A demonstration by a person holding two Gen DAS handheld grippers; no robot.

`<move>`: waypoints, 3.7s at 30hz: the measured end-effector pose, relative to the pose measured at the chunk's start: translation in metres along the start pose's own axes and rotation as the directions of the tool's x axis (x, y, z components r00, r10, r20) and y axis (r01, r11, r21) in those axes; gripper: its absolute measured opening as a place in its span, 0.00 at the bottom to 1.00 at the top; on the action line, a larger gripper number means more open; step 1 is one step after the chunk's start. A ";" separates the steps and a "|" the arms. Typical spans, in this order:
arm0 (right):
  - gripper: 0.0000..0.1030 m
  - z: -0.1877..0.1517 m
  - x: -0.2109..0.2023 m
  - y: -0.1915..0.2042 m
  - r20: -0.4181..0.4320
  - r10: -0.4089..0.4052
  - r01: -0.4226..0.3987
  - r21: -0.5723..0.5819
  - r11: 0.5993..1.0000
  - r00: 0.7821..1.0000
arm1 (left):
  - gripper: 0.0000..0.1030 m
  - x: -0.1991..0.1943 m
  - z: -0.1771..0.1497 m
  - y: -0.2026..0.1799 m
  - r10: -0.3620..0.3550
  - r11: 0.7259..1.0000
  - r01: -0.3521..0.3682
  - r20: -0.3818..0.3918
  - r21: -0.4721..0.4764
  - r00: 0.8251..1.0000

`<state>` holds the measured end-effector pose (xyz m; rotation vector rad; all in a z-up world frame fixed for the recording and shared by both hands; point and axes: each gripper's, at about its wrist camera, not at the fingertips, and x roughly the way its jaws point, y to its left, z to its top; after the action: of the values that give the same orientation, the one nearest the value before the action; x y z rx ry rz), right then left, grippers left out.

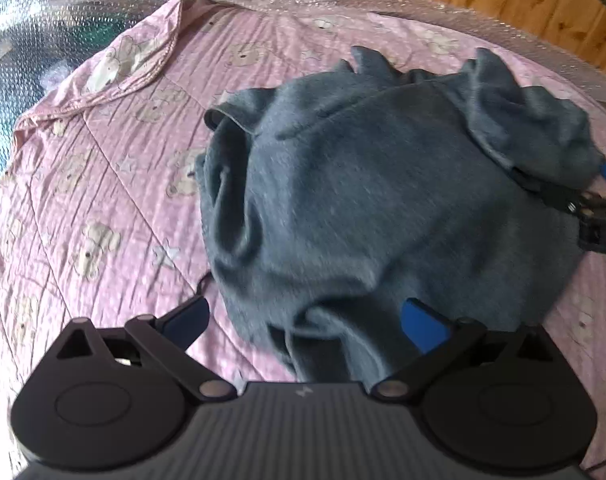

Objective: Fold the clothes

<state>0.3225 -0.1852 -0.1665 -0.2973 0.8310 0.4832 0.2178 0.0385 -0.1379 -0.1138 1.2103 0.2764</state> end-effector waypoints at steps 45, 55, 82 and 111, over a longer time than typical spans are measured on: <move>0.02 0.070 0.049 -0.169 0.086 -0.004 -0.011 0.177 0.984 0.996 | 0.14 -0.057 0.068 0.028 -0.329 0.944 0.301 0.317 0.133 0.890; 0.05 -0.009 -0.085 -0.194 0.108 -0.281 0.258 0.189 0.948 0.954 | 0.20 -0.035 -0.042 -0.019 -0.326 0.885 0.302 0.008 0.356 0.945; 0.00 -0.064 0.006 -0.323 -0.132 -0.360 0.384 0.324 0.865 0.923 | 0.94 0.065 0.029 0.025 -0.482 0.857 0.471 -0.004 -0.207 0.876; 0.67 -0.062 -0.041 -0.112 -0.045 0.031 -0.015 0.335 0.942 0.998 | 0.08 0.060 0.075 0.093 -0.347 0.901 0.357 0.084 -0.246 0.934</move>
<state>0.3182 -0.3194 -0.1679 0.0155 0.9501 0.3489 0.2801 0.1543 -0.1623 -0.5481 1.0876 0.1153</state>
